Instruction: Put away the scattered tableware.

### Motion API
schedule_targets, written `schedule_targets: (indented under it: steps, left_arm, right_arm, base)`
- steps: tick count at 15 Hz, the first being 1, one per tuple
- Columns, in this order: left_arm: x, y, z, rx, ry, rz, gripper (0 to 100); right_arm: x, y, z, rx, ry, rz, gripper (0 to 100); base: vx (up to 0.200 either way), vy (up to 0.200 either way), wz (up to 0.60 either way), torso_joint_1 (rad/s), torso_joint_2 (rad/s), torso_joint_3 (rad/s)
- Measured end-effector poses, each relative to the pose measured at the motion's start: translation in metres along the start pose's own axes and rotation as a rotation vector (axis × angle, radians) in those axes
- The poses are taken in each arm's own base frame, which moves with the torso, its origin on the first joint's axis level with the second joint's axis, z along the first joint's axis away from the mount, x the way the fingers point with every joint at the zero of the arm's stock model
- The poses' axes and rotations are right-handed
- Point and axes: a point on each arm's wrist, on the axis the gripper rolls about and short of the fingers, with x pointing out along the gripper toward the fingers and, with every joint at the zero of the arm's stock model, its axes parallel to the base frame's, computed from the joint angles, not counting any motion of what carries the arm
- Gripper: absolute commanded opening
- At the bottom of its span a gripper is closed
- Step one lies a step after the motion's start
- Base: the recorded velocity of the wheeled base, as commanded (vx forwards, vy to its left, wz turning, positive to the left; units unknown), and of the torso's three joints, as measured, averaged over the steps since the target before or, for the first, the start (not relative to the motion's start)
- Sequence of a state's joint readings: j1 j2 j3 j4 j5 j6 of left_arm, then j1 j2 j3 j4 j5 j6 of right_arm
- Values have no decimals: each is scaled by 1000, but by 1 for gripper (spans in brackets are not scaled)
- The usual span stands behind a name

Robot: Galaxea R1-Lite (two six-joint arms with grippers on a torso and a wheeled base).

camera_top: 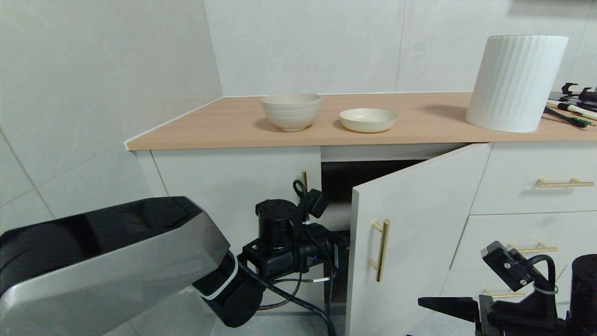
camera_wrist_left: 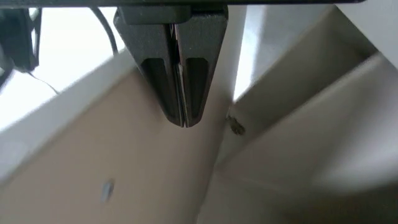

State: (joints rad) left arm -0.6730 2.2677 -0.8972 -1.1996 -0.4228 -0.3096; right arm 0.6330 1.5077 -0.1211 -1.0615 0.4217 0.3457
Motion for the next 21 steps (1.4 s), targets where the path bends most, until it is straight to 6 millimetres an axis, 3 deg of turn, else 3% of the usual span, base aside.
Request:
schedule_targets:
  steps: [3,9,13,16,21]
  left_arm:
    - [7,-2,6,2,0,-7,0]
    - [17,-5,17,10,-14,-21,0]
    - [21,-15,17,15,-11,-42,0]
    - [18,-23,16,6,-1,-50,0]
    - [22,-24,18,-21,-9,-63,0]
  right_arm:
    - [-1,1,1,-4,-9,2,100]
    - [-2,2,2,-7,-13,4,100]
    - [-2,5,2,-13,-13,18,100]
    - [-3,8,2,-21,-20,31,100]
    - [-4,9,2,-24,-23,33,100]
  base:
    - [-133,0,0,2,2,2]
    - [0,0,0,0,0,0]
    - [0,0,0,0,0,0]
    - [-200,0,0,4,-1,2]
    - [0,0,0,0,0,0]
